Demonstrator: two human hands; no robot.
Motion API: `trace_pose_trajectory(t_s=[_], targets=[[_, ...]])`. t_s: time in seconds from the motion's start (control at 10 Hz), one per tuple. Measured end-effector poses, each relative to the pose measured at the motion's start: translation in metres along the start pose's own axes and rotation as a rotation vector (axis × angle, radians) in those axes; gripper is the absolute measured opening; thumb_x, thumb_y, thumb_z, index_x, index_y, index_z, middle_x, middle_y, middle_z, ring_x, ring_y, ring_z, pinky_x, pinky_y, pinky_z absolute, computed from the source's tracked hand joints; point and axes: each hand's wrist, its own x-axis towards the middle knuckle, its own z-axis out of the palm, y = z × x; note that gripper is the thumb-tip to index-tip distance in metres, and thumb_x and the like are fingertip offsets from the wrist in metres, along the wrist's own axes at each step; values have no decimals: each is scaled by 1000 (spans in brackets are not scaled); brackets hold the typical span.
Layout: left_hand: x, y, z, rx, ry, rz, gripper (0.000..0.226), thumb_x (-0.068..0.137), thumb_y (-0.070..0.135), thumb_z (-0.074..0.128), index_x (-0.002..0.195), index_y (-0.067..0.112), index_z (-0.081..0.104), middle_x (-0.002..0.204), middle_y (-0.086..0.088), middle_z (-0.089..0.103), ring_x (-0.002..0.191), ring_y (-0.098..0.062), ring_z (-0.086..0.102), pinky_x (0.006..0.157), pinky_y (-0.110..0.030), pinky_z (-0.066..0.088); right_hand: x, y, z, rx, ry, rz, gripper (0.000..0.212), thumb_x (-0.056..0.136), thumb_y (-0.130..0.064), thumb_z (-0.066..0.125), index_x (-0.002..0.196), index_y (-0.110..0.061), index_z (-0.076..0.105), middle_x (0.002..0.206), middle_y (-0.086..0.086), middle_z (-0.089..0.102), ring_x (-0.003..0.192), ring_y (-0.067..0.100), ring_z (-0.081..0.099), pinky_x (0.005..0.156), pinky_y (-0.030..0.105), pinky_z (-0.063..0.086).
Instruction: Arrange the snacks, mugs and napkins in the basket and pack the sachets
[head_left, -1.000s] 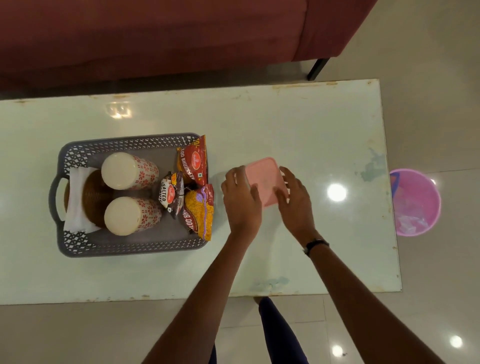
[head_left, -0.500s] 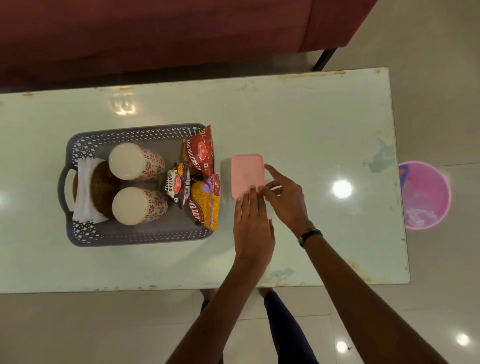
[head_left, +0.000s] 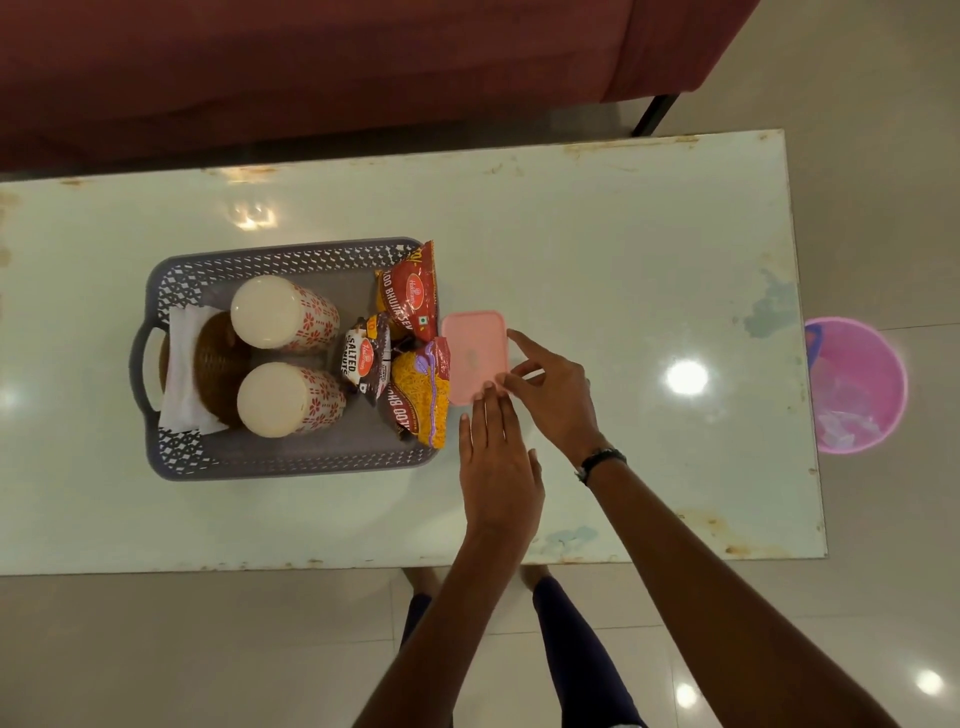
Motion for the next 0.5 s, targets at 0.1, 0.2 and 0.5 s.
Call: trace_pose_trajectory(t_s=[0.1, 0.2, 0.5], targets=[[0, 2, -1, -36, -4, -9, 72, 96, 30, 47, 149, 5, 6, 159, -13, 11, 148, -26, 9, 119, -36, 2, -1, 0, 0, 9, -8, 6, 55, 86, -24, 68, 137, -27, 48, 103, 5, 73, 79, 8, 62, 85, 26, 52], [-1, 1, -5, -76, -3, 10, 70, 96, 27, 46, 149, 6, 6, 159, -13, 11, 148, -25, 10, 120, -37, 8, -5, -1, -2, 66, -32, 8, 57, 88, -23, 65, 141, -20, 43, 108, 6, 69, 86, 9, 61, 87, 24, 52], [-34, -40, -93, -178, 137, 152, 56, 96, 19, 45, 146, 6, 24, 155, -9, 26, 146, -22, 20, 119, -35, 20, -67, -44, -16, 124, 181, 67, 43, 97, -28, 50, 137, -18, 40, 113, 9, 67, 92, 17, 62, 66, 14, 45]])
